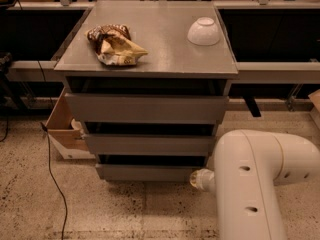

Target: Close bottom drawer

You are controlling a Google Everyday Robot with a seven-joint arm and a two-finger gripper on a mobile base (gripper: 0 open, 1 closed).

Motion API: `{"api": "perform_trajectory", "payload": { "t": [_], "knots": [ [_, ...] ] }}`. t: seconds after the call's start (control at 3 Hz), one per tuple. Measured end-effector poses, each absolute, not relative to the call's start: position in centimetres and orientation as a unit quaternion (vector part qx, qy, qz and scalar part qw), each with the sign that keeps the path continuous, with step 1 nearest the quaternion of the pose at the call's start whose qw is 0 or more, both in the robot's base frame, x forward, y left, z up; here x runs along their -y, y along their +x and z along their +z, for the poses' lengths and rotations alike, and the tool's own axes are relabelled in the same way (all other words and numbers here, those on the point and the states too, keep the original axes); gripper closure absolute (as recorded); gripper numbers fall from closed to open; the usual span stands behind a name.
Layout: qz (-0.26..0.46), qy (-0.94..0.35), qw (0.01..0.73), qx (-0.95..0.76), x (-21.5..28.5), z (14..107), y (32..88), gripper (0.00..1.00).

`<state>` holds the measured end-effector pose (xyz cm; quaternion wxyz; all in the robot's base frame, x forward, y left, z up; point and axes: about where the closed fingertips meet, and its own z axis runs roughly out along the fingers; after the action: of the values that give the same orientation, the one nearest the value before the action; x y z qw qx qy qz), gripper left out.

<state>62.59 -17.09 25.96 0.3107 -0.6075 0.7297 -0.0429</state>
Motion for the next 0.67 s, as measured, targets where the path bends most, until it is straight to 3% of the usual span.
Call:
{"api": "perform_trajectory", "payload": {
  "t": [0.67],
  "knots": [
    [-0.152,-0.553,0.403,-0.713,23.0,41.0,61.3,1.00]
  ]
}}
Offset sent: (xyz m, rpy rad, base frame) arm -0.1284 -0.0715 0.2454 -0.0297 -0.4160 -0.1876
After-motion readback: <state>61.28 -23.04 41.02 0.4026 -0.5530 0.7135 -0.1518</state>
